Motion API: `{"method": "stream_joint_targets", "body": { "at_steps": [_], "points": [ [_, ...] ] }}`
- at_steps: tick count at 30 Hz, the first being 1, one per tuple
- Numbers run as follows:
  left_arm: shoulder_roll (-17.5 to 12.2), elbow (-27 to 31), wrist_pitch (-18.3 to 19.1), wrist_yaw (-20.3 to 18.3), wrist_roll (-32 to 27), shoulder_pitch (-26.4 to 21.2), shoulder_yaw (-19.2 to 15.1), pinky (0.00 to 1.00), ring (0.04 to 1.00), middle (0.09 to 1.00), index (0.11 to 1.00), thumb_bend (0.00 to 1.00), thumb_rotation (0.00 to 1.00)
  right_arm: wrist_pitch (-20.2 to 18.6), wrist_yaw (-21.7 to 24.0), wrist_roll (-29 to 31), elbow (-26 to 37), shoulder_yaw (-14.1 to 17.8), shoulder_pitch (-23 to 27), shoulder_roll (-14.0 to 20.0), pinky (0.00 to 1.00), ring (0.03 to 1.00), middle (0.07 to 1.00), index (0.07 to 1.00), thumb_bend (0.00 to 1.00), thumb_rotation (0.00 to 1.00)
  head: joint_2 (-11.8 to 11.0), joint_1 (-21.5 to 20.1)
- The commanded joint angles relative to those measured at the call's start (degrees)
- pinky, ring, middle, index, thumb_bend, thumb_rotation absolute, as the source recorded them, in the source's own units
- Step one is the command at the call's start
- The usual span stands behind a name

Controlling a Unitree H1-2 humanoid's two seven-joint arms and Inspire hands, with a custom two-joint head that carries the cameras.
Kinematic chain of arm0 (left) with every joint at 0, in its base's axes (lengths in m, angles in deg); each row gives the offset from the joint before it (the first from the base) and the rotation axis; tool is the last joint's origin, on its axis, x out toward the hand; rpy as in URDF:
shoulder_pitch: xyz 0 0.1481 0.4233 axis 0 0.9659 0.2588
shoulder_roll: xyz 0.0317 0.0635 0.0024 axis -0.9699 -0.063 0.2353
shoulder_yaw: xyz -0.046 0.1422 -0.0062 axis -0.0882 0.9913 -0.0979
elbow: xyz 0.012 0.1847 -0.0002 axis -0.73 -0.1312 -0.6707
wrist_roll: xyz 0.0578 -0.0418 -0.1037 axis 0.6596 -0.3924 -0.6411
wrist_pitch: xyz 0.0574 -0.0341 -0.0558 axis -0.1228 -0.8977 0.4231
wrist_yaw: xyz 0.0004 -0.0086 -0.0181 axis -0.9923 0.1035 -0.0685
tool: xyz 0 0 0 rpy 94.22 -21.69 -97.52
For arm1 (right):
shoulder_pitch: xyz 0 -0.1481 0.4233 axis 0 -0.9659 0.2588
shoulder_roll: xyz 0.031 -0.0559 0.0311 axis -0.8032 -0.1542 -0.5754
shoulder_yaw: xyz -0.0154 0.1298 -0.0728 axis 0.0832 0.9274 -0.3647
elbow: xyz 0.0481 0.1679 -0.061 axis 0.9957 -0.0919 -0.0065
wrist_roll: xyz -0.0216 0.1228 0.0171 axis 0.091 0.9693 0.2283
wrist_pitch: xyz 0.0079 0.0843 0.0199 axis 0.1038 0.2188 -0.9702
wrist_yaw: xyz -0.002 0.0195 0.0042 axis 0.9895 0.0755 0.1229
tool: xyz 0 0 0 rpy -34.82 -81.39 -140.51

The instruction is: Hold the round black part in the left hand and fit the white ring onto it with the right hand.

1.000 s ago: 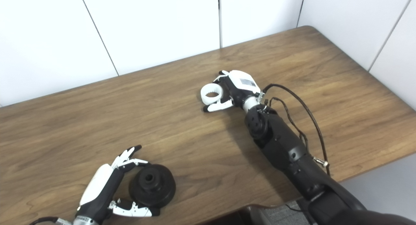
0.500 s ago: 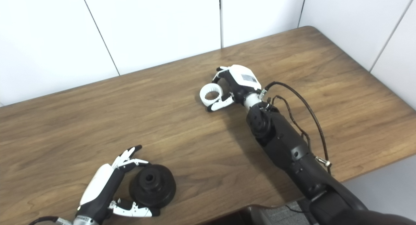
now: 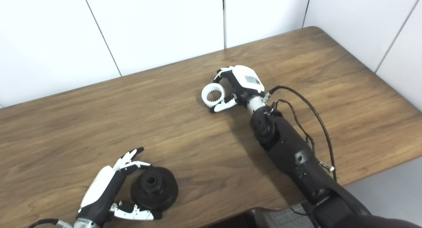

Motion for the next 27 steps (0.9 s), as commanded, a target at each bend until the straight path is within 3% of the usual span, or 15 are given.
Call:
{"method": "stream_joint_targets", "body": {
  "at_steps": [1,6,13,18,27],
  "points": [
    [-0.2,1.6,-0.3,0.5,0.6,-0.8,-0.4,1.0,1.0,0.982,0.592,0.95,0.21,0.7,-1.7,-0.1,1.6,1.3,0.3,0.4,0.94,0.904,0.827,0.484,0.51,0.14,0.0,0.0],
    [-0.2,1.7,-0.1,0.3,0.8,-0.9,-0.4,1.0,1.0,0.983,0.591,0.94,0.2,1.2,-2.3,1.0,7.2,3.1,-1.5,-1.3,0.97,0.909,0.828,0.484,0.51,0.14,0.3,0.5],
    [0.2,1.4,-0.4,0.7,1.0,-0.9,-0.5,1.0,1.0,0.98,0.589,0.95,0.22,0.9,-1.7,2.0,17.1,5.0,-4.0,-3.7,0.84,0.895,0.826,0.484,0.51,0.15,0.5,1.6],
    [0.6,1.5,0.2,0.5,1.7,-1.0,-0.3,1.0,1.0,0.982,0.59,0.95,0.21,-0.3,-1.0,1.3,24.7,5.9,-5.3,-5.5,0.83,0.892,0.817,0.483,0.51,0.15,1.0,2.9],
    [1.8,1.2,0.4,0.7,3.8,-1.3,0.2,1.0,1.0,0.982,0.588,0.95,0.19,-1.3,3.5,6.6,35.7,7.8,-7.7,-7.7,0.85,0.898,0.81,0.484,0.51,0.14,2.3,6.5]
  ]
}}
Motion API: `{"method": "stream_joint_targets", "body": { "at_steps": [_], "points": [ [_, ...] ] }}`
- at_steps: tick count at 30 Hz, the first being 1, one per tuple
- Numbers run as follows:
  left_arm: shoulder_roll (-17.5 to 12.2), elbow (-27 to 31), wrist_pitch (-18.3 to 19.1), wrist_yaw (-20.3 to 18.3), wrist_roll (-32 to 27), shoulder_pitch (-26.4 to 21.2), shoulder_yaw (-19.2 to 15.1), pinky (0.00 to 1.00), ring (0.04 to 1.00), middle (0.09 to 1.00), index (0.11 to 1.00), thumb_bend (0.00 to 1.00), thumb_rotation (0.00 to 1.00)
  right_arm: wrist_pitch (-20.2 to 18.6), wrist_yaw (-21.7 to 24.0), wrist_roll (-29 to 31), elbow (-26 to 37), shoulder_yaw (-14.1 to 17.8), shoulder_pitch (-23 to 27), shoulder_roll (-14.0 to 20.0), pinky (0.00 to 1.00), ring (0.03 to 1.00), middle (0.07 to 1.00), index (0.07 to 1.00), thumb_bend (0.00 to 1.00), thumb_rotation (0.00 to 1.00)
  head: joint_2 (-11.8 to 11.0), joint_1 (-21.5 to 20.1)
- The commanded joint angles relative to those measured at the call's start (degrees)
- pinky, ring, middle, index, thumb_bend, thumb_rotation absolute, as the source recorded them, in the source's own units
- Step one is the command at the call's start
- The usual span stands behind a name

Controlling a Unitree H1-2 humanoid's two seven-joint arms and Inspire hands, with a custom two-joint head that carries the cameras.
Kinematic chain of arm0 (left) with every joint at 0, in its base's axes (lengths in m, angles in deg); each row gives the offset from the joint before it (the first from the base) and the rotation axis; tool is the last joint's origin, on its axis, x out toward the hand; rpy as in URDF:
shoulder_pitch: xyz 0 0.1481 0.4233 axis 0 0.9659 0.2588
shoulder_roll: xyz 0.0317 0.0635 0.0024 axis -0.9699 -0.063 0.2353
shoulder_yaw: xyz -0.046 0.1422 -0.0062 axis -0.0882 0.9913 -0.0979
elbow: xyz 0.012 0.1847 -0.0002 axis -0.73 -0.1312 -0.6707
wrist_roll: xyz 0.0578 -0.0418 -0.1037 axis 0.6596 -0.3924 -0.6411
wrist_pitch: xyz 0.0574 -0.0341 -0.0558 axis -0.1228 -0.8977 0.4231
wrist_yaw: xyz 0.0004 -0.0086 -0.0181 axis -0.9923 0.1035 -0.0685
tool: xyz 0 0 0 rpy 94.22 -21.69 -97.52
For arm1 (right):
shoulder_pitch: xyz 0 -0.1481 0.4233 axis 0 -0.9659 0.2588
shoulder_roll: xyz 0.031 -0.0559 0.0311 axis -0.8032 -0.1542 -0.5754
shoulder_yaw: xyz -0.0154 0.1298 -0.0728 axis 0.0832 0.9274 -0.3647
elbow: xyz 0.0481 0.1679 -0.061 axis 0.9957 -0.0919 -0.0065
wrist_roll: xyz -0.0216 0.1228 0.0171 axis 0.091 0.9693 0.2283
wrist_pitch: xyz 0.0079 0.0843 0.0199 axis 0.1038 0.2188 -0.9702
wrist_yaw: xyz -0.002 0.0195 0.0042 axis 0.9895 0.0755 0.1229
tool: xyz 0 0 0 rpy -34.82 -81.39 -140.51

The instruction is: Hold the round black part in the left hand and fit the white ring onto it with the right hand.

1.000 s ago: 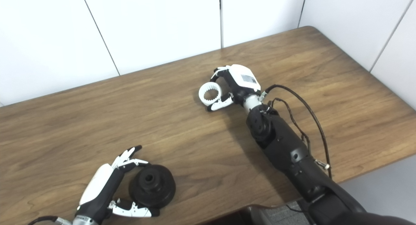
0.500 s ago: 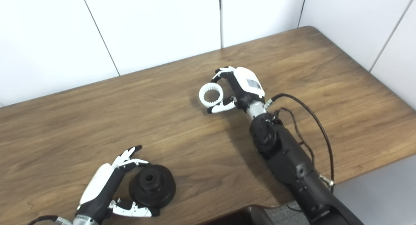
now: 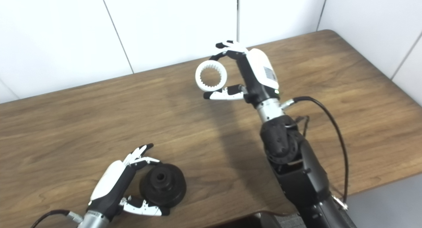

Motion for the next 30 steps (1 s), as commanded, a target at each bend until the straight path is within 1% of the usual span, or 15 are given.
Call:
{"method": "stream_joint_targets", "body": {
  "at_steps": [1,2,4,7,11,13,14,16,17,18,19,20,22,23,30],
  "points": [
    [0.7,1.2,0.2,0.8,1.6,-1.3,0.4,1.0,1.0,0.981,0.588,0.95,0.19,0.2,1.2,1.9,3.4,0.8,0.8,-0.3,0.86,0.902,0.808,0.483,0.51,0.14,0.5,1.1],
    [0.9,1.2,0.4,0.8,1.8,-1.4,0.4,1.0,1.0,0.981,0.588,0.96,0.18,0.0,1.7,2.4,4.2,0.8,0.4,-0.5,0.88,0.903,0.807,0.483,0.51,0.14,0.5,1.1],
    [1.5,1.2,0.6,0.7,2.2,-1.5,0.6,1.0,1.0,0.981,0.588,0.96,0.18,-0.2,3.0,3.4,6.0,0.8,-0.6,-0.6,0.89,0.905,0.808,0.483,0.52,0.14,1.2,3.4],
    [2.3,0.9,1.0,0.7,3.0,-1.7,1.0,1.0,1.0,0.983,0.59,0.96,0.19,-0.1,4.6,4.4,8.3,0.5,-2.3,-0.6,0.85,0.895,0.803,0.482,0.52,0.14,2.1,6.1],
    [3.3,0.2,1.3,1.3,4.1,-2.2,1.5,1.0,1.0,0.977,0.584,0.97,0.22,-0.8,7.4,6.0,11.3,0.0,-4.5,-0.7,0.86,0.897,0.802,0.483,0.52,0.14,2.7,8.5],
    [3.8,-0.2,1.4,1.7,4.8,-2.4,1.8,1.0,1.0,0.973,0.581,0.97,0.23,-1.2,9.0,6.3,12.9,-0.6,-5.9,-0.6,0.83,0.884,0.801,0.483,0.52,0.14,3.0,9.6],
    [4.0,-0.3,1.4,1.8,5.1,-2.5,1.9,1.0,1.0,0.972,0.58,0.98,0.24,-1.5,9.7,6.4,13.6,-0.8,-6.5,-0.6,0.82,0.88,0.801,0.483,0.52,0.14,3.0,9.6],
    [4.4,-0.4,1.7,1.7,5.6,-2.6,2.1,1.0,1.0,0.974,0.579,0.98,0.25,-0.5,10.6,6.8,14.3,-1.4,-8.3,-0.4,0.81,0.879,0.802,0.483,0.52,0.14,3.3,10.0],
    [4.5,-0.5,1.6,1.8,5.8,-2.7,2.2,1.0,1.0,0.977,0.579,0.98,0.25,0.0,11.0,7.1,14.5,-1.9,-9.3,-0.4,0.8,0.875,0.796,0.483,0.52,0.14,3.7,10.4],
    [4.6,-0.5,1.6,1.8,6.0,-2.8,2.2,1.0,1.0,0.978,0.578,0.98,0.25,0.3,11.3,7.3,14.7,-2.1,-9.9,-0.5,0.81,0.881,0.798,0.484,0.52,0.14,3.7,10.4],
    [4.7,-0.5,1.7,1.7,6.1,-2.9,2.3,1.0,1.0,0.978,0.577,0.98,0.26,0.9,11.6,7.5,14.8,-2.5,-10.7,-0.3,0.82,0.883,0.798,0.484,0.52,0.14,4.3,11.2],
    [4.7,-0.5,1.7,1.7,6.1,-3.0,2.3,1.0,1.0,0.98,0.577,0.98,0.26,1.5,11.9,7.6,14.9,-3.0,-11.3,-0.2,0.86,0.885,0.799,0.484,0.52,0.15,4.4,11.5],
    [4.8,-0.5,1.8,1.6,6.2,-3.1,2.2,1.0,1.0,0.981,0.578,0.98,0.26,2.1,12.7,8.0,15.0,-3.7,-12.1,0.1,0.89,0.888,0.799,0.484,0.52,0.15,4.7,11.7],
    [4.8,-0.5,1.8,1.6,6.2,-3.2,2.2,1.0,1.0,0.982,0.578,0.98,0.27,2.3,13.3,8.0,15.2,-4.2,-12.4,0.2,0.92,0.896,0.803,0.484,0.52,0.15,4.8,11.6],
    [5.0,-0.5,1.8,1.5,5.7,-3.3,2.1,1.0,1.0,0.986,0.577,0.98,0.27,1.0,17.5,7.4,16.4,-7.6,-13.4,1.1,0.83,0.902,0.813,0.482,0.52,0.15,5.5,11.5]
  ]
}}
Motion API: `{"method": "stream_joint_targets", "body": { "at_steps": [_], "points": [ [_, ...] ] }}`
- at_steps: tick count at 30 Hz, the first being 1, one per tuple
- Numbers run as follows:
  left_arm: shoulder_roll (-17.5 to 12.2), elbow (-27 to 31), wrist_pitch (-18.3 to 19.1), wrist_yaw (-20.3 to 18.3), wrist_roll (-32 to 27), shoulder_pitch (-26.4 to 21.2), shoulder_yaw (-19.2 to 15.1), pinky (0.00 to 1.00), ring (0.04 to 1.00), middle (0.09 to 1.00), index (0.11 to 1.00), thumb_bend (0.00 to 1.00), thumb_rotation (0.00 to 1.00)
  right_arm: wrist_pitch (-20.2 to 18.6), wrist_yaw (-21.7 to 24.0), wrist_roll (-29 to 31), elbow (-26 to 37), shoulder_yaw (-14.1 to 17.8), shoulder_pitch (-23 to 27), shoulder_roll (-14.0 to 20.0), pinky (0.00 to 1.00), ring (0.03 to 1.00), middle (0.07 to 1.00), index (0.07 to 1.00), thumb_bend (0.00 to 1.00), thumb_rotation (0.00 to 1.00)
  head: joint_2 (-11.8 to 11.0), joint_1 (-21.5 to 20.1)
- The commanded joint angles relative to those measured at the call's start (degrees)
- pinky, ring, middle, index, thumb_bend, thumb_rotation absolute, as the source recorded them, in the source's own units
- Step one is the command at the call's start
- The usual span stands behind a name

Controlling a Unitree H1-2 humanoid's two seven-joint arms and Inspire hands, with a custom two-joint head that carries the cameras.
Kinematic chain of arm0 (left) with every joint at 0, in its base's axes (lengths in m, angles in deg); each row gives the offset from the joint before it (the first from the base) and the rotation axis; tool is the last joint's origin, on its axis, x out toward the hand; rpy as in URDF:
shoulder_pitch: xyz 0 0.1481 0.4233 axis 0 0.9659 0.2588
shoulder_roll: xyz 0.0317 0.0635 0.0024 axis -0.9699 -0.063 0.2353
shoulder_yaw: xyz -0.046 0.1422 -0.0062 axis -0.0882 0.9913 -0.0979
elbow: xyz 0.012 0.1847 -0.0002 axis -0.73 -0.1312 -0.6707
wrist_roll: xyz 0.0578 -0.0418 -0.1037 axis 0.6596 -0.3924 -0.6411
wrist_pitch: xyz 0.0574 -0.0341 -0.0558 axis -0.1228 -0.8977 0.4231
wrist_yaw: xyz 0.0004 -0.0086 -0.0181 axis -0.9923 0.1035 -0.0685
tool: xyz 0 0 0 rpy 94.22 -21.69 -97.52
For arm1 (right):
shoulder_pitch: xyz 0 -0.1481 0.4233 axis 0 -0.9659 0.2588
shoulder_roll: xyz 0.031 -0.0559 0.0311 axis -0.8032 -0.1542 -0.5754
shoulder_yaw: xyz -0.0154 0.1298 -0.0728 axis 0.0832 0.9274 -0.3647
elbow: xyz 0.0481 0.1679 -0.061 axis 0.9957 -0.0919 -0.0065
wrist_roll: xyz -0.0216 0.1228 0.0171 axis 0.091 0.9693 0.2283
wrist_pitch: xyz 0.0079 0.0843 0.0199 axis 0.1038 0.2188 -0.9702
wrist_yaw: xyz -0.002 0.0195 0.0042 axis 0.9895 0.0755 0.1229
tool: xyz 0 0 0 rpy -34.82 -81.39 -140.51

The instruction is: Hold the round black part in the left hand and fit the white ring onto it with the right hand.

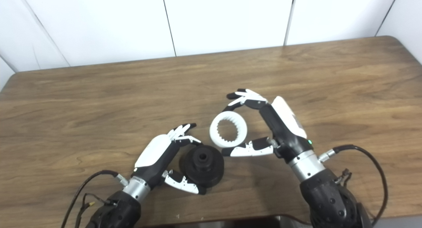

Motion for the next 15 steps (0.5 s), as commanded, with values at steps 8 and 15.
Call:
{"method": "stream_joint_targets", "body": {
  "at_steps": [8,15],
  "points": [
    [0.6,0.4,-0.4,1.3,0.4,-2.1,0.0,1.0,1.0,0.98,0.576,0.98,0.28,2.4,2.5,-1.4,1.2,-3.1,-0.9,0.1,0.78,0.896,0.801,0.481,0.52,0.14,0.4,0.5],
    [0.8,0.6,0.1,0.9,0.6,-2.2,0.1,1.0,1.0,0.983,0.579,0.97,0.27,2.5,2.6,-2.8,-1.5,-5.2,-0.3,-1.0,0.76,0.891,0.805,0.481,0.52,0.14,0.6,0.6]
  ]
}}
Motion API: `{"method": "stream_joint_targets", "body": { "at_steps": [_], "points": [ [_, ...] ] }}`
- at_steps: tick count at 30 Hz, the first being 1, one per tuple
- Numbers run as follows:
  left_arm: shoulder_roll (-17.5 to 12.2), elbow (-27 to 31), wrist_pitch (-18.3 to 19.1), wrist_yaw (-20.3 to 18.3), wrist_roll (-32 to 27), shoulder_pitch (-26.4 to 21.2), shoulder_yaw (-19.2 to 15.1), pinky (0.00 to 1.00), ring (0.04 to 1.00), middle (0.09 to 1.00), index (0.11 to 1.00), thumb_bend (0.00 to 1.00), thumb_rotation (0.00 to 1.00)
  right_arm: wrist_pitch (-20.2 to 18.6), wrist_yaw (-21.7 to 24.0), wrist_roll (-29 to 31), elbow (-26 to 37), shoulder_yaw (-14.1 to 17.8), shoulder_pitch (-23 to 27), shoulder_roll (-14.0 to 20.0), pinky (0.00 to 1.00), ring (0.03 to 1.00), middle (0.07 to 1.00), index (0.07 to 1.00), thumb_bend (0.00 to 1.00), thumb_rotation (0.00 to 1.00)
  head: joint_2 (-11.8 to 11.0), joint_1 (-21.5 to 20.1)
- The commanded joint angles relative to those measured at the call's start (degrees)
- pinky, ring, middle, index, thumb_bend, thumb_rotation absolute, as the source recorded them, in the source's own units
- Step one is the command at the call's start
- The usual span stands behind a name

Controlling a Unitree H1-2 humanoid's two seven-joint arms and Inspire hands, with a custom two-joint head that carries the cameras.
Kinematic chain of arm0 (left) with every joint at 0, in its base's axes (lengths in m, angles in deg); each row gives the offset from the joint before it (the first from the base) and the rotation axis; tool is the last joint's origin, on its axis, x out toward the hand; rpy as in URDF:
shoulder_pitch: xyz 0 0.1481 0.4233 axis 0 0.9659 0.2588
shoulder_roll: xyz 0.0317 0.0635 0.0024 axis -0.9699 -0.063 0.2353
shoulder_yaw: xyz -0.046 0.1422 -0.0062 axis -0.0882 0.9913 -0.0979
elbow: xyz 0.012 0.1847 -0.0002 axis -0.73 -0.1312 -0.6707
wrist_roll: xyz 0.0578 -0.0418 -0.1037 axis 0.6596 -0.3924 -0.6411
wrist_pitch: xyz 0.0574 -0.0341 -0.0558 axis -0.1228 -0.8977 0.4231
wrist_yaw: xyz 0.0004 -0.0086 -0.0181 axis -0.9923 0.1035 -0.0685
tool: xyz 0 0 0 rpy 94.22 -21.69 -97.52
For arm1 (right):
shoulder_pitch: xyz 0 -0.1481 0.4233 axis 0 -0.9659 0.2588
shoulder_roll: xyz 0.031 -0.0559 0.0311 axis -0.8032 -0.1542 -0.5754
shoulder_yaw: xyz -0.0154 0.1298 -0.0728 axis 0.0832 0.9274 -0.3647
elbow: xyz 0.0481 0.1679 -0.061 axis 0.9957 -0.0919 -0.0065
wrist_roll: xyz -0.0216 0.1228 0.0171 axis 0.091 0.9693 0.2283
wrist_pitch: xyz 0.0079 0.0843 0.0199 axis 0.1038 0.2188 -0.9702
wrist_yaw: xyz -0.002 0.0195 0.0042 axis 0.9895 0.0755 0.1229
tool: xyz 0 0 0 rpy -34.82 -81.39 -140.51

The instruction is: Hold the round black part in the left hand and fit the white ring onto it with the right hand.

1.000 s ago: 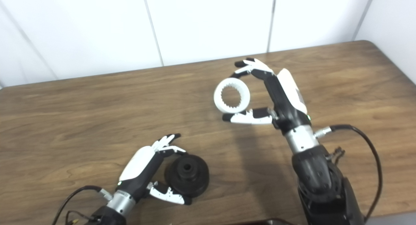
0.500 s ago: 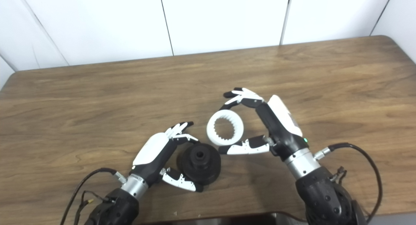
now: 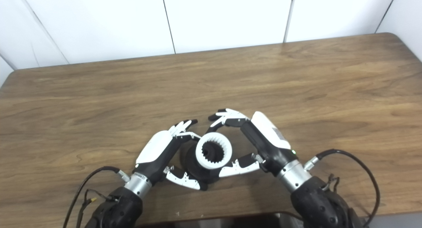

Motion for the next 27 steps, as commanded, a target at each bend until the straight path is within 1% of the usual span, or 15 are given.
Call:
{"method": "stream_joint_targets", "body": {
  "at_steps": [1,4,7,14,19,22,27],
  "points": [
    [0.4,0.8,-0.1,0.8,0.3,-1.8,0.1,1.0,1.0,0.984,0.58,0.97,0.28,2.0,-0.2,-0.5,0.3,-0.6,1.9,-0.9,0.76,0.892,0.804,0.481,0.52,0.14,0.1,0.1],
    [0.5,1.2,0.7,0.2,0.6,-1.9,0.3,1.0,1.0,0.988,0.582,0.97,0.28,1.4,0.0,-1.2,-0.6,-1.2,2.7,-1.3,0.76,0.893,0.806,0.481,0.52,0.14,0.2,0.0],
    [0.5,1.1,0.6,0.5,0.4,-1.9,0.4,1.0,1.0,0.986,0.581,0.97,0.28,1.1,0.1,-1.5,-1.8,-1.3,3.5,-1.7,0.77,0.898,0.81,0.481,0.52,0.14,0.2,0.2],
    [0.4,1.3,0.6,0.6,0.8,-1.9,0.7,1.0,1.0,0.983,0.579,0.97,0.27,1.5,-0.6,-3.1,-4.2,-1.8,4.8,-2.1,0.77,0.899,0.811,0.481,0.52,0.14,0.4,0.5],
    [0.3,1.8,1.1,0.3,0.7,-1.7,0.7,1.0,1.0,0.986,0.583,0.98,0.26,2.0,-1.2,-4.8,-6.4,-2.0,6.0,-2.7,0.79,0.899,0.812,0.481,0.52,0.14,0.6,0.6],
    [0.2,1.8,0.9,0.4,0.5,-1.7,0.6,1.0,1.0,0.986,0.584,0.98,0.26,2.5,-1.7,-5.3,-7.9,-2.2,6.8,-3.1,0.82,0.899,0.809,0.481,0.52,0.14,0.7,0.7],
    [0.1,2.0,0.9,0.3,0.4,-1.7,0.5,1.0,1.0,0.985,0.583,0.98,0.25,2.5,-1.4,-5.3,-8.7,-1.6,7.3,-3.1,0.83,0.902,0.808,0.481,0.52,0.14,0.9,0.4]
  ]
}}
